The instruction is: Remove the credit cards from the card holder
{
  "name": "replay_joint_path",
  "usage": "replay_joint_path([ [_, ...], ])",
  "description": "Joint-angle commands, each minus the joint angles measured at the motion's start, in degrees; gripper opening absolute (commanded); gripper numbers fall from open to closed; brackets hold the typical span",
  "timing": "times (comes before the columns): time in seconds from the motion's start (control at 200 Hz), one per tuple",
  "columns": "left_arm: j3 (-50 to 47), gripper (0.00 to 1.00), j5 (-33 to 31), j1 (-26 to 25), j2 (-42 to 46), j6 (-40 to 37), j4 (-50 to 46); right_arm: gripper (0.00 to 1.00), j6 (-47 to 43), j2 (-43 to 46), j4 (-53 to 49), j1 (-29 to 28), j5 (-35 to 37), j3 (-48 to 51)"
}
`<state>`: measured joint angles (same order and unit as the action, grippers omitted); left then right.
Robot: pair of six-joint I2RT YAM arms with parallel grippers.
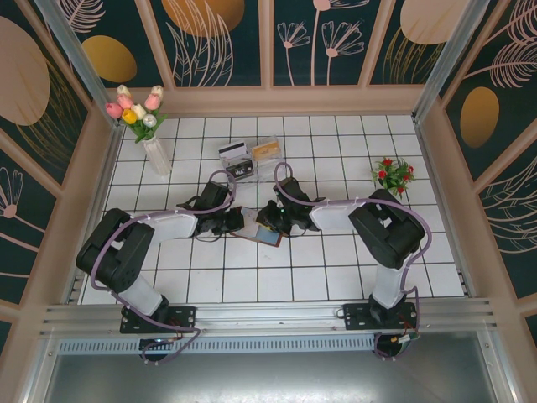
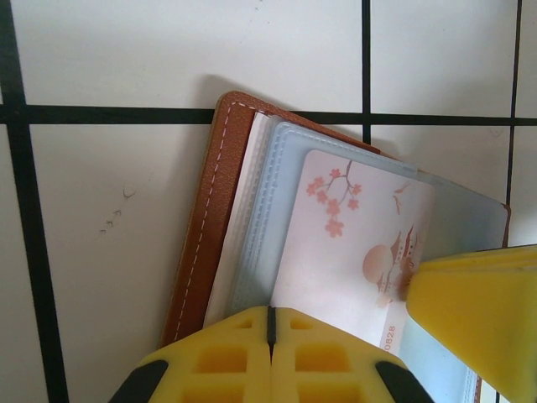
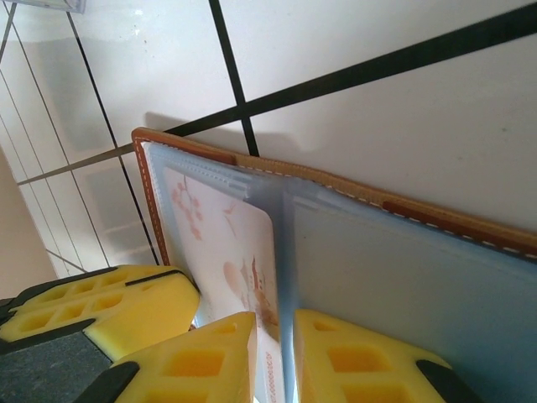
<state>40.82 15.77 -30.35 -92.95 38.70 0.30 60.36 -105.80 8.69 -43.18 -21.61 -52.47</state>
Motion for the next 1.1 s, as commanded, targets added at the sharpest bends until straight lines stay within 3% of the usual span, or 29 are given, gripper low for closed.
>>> replay_joint_path([
  [0.0, -1.35, 0.07, -1.69, -0.23, -0.66, 0.17, -1.00, 0.21, -0.97, -1.48, 0.29, 0.10, -1.16, -1.49],
  [0.425, -1.52, 0.11, -2.13, -0.19, -1.01, 0.00, -1.70, 0.13, -2.35, -1.54, 4.52, 0.90, -3.62, 0.69],
  [0.761, -1.11, 0.25, -3.19, -0.21, -0.48, 1.01, -3.02, 0.05, -2.54, 3.32, 1.73, 2.51, -2.04, 3.80],
  [0.946, -0.40, 0.21, -1.61, -0.16, -0.55, 1.16, -2.23, 0.04, -2.77, 5.17, 0.96, 3.08, -2.27, 5.06],
  [1.096, 0.71, 0.15, -0.67, -0.22, -0.53, 0.74, -2.40, 0.10, -2.34, 4.11, 1.72, 3.14, -3.02, 4.83],
])
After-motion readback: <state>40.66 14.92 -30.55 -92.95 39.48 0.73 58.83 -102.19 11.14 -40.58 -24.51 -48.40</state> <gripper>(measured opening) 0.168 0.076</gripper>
